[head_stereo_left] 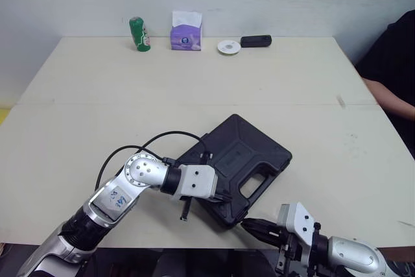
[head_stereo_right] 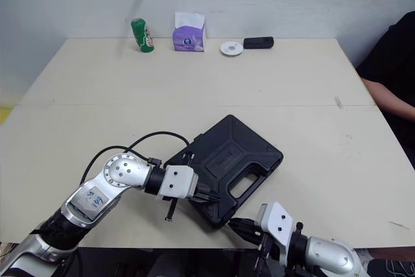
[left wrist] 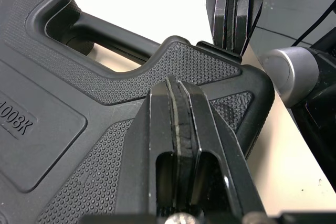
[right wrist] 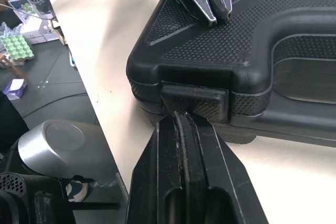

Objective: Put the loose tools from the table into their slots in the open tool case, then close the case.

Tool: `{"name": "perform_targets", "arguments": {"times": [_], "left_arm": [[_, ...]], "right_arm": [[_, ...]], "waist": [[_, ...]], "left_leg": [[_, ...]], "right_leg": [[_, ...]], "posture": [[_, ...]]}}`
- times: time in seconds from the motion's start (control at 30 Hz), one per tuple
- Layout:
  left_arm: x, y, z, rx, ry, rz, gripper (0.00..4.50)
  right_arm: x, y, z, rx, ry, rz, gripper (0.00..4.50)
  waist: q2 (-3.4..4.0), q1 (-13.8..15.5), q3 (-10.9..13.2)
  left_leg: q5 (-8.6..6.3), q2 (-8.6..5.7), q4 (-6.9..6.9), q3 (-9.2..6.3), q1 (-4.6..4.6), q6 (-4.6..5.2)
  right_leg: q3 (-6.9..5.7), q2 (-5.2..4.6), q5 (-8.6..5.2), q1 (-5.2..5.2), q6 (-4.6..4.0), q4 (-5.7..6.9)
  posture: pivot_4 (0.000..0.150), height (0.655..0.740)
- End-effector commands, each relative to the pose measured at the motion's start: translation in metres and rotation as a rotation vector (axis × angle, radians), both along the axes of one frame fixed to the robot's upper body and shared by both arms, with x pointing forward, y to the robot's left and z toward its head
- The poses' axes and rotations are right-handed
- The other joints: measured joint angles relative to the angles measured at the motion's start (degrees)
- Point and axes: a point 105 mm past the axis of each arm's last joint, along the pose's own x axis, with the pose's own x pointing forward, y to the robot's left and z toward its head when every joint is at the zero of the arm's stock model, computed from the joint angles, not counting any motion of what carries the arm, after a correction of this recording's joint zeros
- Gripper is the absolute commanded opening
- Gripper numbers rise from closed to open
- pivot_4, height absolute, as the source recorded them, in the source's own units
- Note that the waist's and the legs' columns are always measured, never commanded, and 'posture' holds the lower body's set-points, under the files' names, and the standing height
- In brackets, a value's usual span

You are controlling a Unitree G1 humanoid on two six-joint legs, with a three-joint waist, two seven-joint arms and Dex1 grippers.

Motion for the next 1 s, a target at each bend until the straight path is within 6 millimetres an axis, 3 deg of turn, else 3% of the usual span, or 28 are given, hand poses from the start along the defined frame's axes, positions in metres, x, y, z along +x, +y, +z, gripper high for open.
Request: {"name": "perform_targets", "arguments": {"times": [0.03, 0.2, 0.53, 0.63, 0.73, 0.83, 1.0], "left_arm": [[-0.013, 0.036, -0.072, 0.285, 0.235, 0.059, 0.0], [-0.018, 0.036, -0.075, 0.3, 0.254, 0.036, 0.0], [-0.01, 0.04, -0.077, 0.311, 0.246, 0.087, 0.0], [0.002, 0.039, -0.064, 0.226, 0.244, 0.135, 0.0], [0.008, 0.042, -0.046, 0.117, 0.229, 0.11, 0.0], [0.019, 0.04, -0.013, -0.086, 0.155, 0.094, 0.0], [0.034, 0.063, 0.028, -0.268, 0.031, 0.115, 0.0]], "right_arm": [[-0.001, 0.013, 0.016, 0.051, -0.066, 0.062, 0.08], [0.003, 0.012, 0.016, 0.042, -0.073, 0.076, 0.08], [0.008, 0.013, 0.02, 0.039, -0.06, 0.089, 0.08], [0.004, 0.008, 0.019, 0.014, -0.026, 0.122, 0.08], [0.01, -0.013, 0.019, -0.052, -0.049, 0.075, 0.08], [0.012, -0.029, 0.023, -0.098, -0.063, 0.061, 0.08], [0.019, -0.061, 0.032, -0.183, -0.092, 0.009, 0.08]], "waist": [[-0.02, -0.2, 0.0], [-0.01, -0.6, -0.1], [-0.04, -1.2, -0.2], [-0.04, -1.2, -0.2], [0.06, -1.1, -0.1], [0.12, -1.1, 0.1], [-0.07, -0.5, 1.2]], "left_leg": [[0.0, 0.0, 0.0, 0.0, 0.03, 0.0], [0.01, 0.02, -0.08, -0.01, 0.05, -0.05], [0.02, 0.03, -0.09, -0.03, 0.07, -0.11], [-0.08, 0.03, -0.09, -0.04, 0.07, -0.3], [0.04, 0.03, -0.05, -0.07, 0.16, -0.12], [0.06, 0.03, -0.04, -0.07, 0.05, -0.08], [0.15, -0.01, 0.09, -0.05, -0.35, -0.08]], "right_leg": [[0.0, 0.0, 0.0, 0.02, 0.0, 0.0], [0.0, 0.01, -0.04, 0.13, -0.07, 0.02], [0.0, 0.01, -0.04, 0.17, -0.08, 0.03], [0.0, 0.01, -0.04, 0.18, -0.08, 0.04], [-0.02, 0.01, -0.04, 0.08, -0.08, 0.09], [-0.07, 0.01, -0.04, 0.0, -0.07, 0.07], [-0.1, 0.01, -0.02, -0.42, -0.03, 0.32]], "posture": [[0.15, 0.74], [0.15, 0.74], [0.15, 0.74], [0.15, 0.74], [0.15, 0.74], [0.15, 0.74], [0.15, 0.74]]}}
